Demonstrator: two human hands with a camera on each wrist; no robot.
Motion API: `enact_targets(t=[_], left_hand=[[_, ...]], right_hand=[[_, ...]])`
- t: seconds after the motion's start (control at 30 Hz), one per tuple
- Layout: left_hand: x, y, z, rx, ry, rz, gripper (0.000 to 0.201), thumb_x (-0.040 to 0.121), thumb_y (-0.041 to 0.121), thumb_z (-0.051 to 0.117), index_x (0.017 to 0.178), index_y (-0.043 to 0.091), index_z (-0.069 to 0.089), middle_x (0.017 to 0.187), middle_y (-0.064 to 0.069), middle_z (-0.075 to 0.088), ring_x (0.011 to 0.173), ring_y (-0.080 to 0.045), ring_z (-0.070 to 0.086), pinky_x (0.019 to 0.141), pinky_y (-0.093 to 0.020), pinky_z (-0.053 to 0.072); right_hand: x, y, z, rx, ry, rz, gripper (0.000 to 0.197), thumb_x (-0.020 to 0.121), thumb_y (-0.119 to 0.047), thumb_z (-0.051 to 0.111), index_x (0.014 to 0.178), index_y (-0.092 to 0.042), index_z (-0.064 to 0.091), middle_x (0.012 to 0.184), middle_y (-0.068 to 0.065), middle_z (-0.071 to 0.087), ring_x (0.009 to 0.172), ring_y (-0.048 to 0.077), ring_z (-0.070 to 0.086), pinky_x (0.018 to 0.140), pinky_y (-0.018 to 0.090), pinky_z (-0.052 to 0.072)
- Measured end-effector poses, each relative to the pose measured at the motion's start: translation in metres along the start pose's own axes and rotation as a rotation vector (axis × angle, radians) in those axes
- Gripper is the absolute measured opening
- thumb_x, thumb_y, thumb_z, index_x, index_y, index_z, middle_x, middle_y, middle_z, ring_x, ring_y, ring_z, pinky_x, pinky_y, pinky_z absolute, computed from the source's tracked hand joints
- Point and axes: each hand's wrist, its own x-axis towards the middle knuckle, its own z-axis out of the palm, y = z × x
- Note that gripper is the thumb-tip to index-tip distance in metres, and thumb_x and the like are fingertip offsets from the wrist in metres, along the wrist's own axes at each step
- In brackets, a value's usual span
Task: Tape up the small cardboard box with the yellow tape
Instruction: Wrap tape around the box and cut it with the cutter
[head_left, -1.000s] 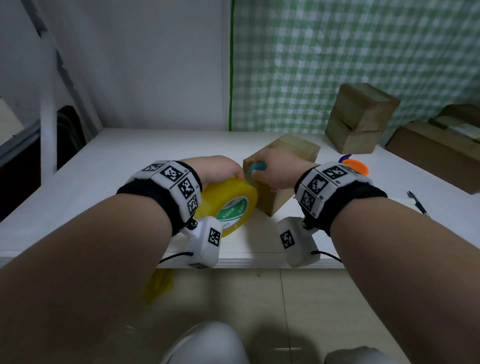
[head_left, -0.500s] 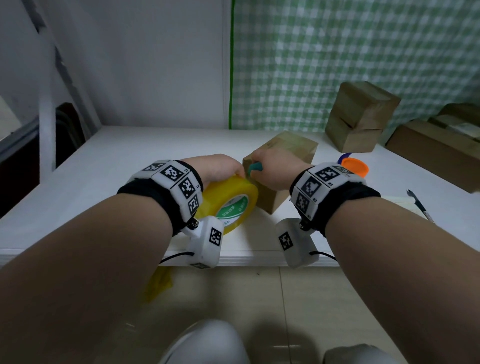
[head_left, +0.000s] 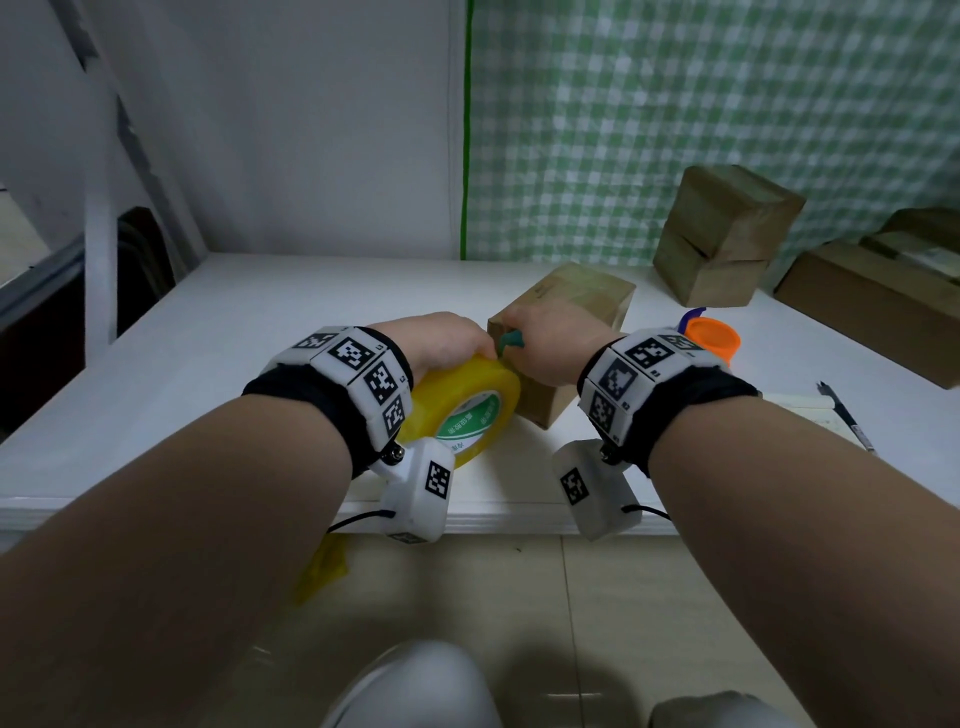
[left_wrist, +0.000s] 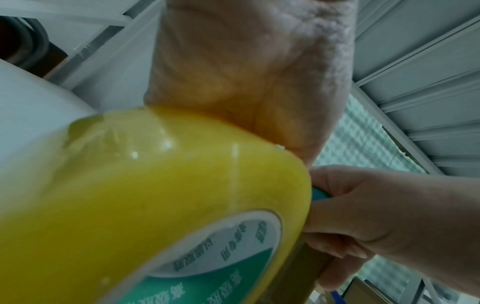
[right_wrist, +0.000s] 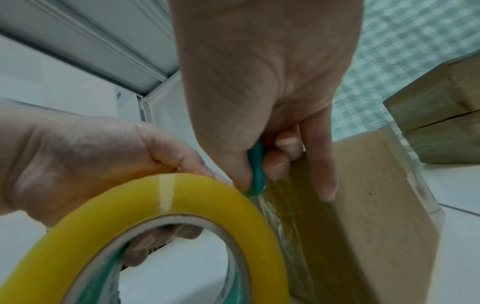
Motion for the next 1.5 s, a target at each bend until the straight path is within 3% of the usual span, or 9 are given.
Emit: enact_targets(t=[0.17, 0.37, 0.53, 0.67, 0.8, 1.0, 1.1, 1.3, 1.5], left_hand=[[-0.001, 0.001, 0.001, 0.0, 0.008, 0.007, 0.039, 0.093, 0.025, 0.051, 0.129, 0.008, 0.055, 0.118, -0.017, 0.059, 0.101, -0.032, 0.056, 0.099, -0.043, 0.048], [-0.001, 0.001, 0.001, 0.017, 0.011, 0.004, 0.039, 0.094, 0.026, 0.05, 0.128, 0.009, 0.055, 0.115, -0.017, 0.058, 0.098, -0.031, 0.055, 0.098, -0.043, 0.048], [0.0, 0.001, 0.001, 0.006, 0.012, -0.012, 0.038, 0.094, 0.027, 0.05, 0.128, 0.011, 0.055, 0.122, -0.018, 0.059, 0.106, -0.034, 0.056, 0.1, -0.046, 0.047], [0.001, -0.001, 0.0, -0.007, 0.013, -0.019, 0.036, 0.093, 0.027, 0.051, 0.126, 0.013, 0.057, 0.116, -0.015, 0.059, 0.102, -0.032, 0.057, 0.096, -0.044, 0.048], [-0.001, 0.002, -0.002, 0.023, -0.007, -0.037, 0.039, 0.092, 0.029, 0.052, 0.129, 0.015, 0.054, 0.121, -0.015, 0.058, 0.106, -0.034, 0.057, 0.098, -0.046, 0.048], [-0.002, 0.007, -0.002, 0.385, 0.002, 0.006, 0.042, 0.094, 0.026, 0.051, 0.135, 0.014, 0.05, 0.135, -0.013, 0.051, 0.112, -0.031, 0.051, 0.101, -0.042, 0.045], [-0.003, 0.007, -0.001, 0.613, 0.049, 0.011, 0.045, 0.096, 0.025, 0.048, 0.139, 0.01, 0.046, 0.141, -0.013, 0.048, 0.126, -0.031, 0.048, 0.104, -0.037, 0.04], [0.008, -0.015, -0.002, 0.702, 0.211, -0.005, 0.041, 0.09, 0.005, 0.043, 0.13, 0.008, 0.042, 0.126, -0.016, 0.054, 0.112, -0.031, 0.054, 0.08, -0.034, 0.043], [0.026, -0.028, 0.014, 0.75, 0.272, -0.001, 0.035, 0.088, 0.003, 0.042, 0.119, 0.009, 0.057, 0.123, -0.011, 0.061, 0.113, -0.03, 0.057, 0.094, -0.035, 0.047]], right_hand=[[-0.004, 0.003, -0.005, 0.047, -0.022, -0.029, 0.041, 0.096, -0.02, 0.043, 0.137, -0.016, 0.048, 0.135, 0.01, 0.054, 0.123, 0.028, 0.051, 0.096, 0.033, 0.042], [-0.008, 0.005, -0.006, 0.104, -0.039, -0.004, 0.032, 0.094, -0.023, 0.047, 0.123, -0.011, 0.055, 0.098, 0.005, 0.049, 0.107, 0.027, 0.055, 0.076, 0.028, 0.036], [-0.01, 0.008, -0.008, 0.131, -0.077, 0.029, 0.034, 0.093, -0.023, 0.049, 0.123, -0.01, 0.056, 0.099, 0.005, 0.049, 0.09, 0.02, 0.049, 0.076, 0.029, 0.045], [-0.012, 0.012, -0.008, 0.116, -0.083, 0.03, 0.026, 0.092, -0.023, 0.05, 0.11, -0.007, 0.061, 0.09, 0.006, 0.052, 0.085, 0.021, 0.049, 0.059, 0.025, 0.04], [-0.012, 0.015, -0.006, 0.096, -0.073, 0.05, 0.025, 0.091, -0.029, 0.052, 0.101, -0.007, 0.06, 0.088, 0.006, 0.053, 0.084, 0.022, 0.05, 0.058, 0.026, 0.038], [-0.011, 0.02, -0.003, 0.017, -0.08, 0.08, 0.023, 0.094, -0.024, 0.049, 0.103, -0.007, 0.06, 0.093, 0.006, 0.05, 0.086, 0.023, 0.048, 0.065, 0.029, 0.039], [-0.013, 0.024, -0.003, 0.082, -0.091, 0.092, 0.02, 0.095, -0.022, 0.045, 0.092, -0.007, 0.058, 0.091, 0.008, 0.052, 0.081, 0.023, 0.05, 0.051, 0.023, 0.037], [-0.022, 0.037, 0.002, 0.333, -0.15, 0.175, 0.023, 0.086, -0.02, 0.05, 0.077, -0.003, 0.061, 0.061, 0.007, 0.063, 0.056, 0.02, 0.055, 0.061, 0.026, 0.048], [-0.028, 0.047, 0.022, 0.402, -0.303, 0.275, 0.031, 0.089, -0.016, 0.053, 0.109, 0.005, 0.065, 0.083, 0.011, 0.065, 0.06, 0.018, 0.056, 0.06, 0.027, 0.051]])
